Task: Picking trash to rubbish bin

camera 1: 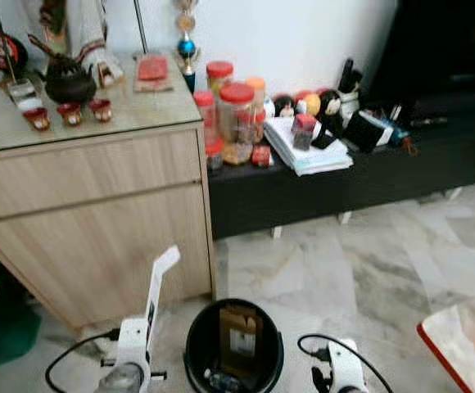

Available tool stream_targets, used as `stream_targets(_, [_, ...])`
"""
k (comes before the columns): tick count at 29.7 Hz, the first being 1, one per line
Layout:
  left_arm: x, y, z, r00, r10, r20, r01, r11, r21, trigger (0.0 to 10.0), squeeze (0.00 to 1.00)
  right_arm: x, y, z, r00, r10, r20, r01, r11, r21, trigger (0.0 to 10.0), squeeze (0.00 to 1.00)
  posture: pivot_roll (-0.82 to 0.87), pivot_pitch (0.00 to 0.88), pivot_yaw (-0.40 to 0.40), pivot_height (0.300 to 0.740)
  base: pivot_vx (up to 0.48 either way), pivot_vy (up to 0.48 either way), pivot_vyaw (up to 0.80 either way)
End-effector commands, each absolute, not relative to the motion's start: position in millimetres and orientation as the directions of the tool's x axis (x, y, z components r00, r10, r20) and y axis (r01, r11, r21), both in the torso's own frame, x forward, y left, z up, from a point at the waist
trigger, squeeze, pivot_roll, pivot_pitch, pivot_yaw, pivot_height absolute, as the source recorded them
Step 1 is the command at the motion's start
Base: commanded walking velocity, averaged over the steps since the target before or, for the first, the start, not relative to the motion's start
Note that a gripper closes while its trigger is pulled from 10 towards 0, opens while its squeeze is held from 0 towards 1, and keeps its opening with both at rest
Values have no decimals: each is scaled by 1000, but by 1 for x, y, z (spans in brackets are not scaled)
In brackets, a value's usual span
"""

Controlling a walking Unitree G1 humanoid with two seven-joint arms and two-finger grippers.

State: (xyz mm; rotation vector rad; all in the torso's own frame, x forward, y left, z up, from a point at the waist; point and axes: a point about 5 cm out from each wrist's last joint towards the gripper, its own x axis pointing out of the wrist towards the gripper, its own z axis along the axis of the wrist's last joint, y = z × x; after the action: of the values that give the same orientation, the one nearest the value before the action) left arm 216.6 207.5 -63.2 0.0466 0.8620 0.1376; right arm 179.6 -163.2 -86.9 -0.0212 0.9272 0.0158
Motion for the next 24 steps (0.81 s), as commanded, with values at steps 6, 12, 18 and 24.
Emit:
stream_targets(6, [216, 208, -63, 642, 143, -753, -100, 990, 103, 10000, 0, 182, -163, -86, 602, 7, -798, -28, 1000, -13, 10000, 0, 15, 22, -23, 740, 283, 0, 0])
stream_targets(12, [217, 208, -63, 643, 142, -753, -98, 990, 103, 10000, 0, 182, -162, -86, 600, 10, -800, -34, 999, -13, 10000, 0, 15, 20, -22, 740, 282, 0, 0])
stream_targets(18, [218, 208, -62, 648, 139, -749, -95, 990, 102, 10000, 0, 182, -162, -86, 598, 11, -801, -31, 999, -10, 10000, 0, 15, 20, -22, 740, 280, 0, 0])
stream_targets(24, [234, 191, -54, 701, 20, -713, 52, 995, 80, 10000, 0, 188, -158, -84, 600, 54, -798, -70, 997, 15, 10000, 0, 16, 24, -25, 740, 185, 0, 0])
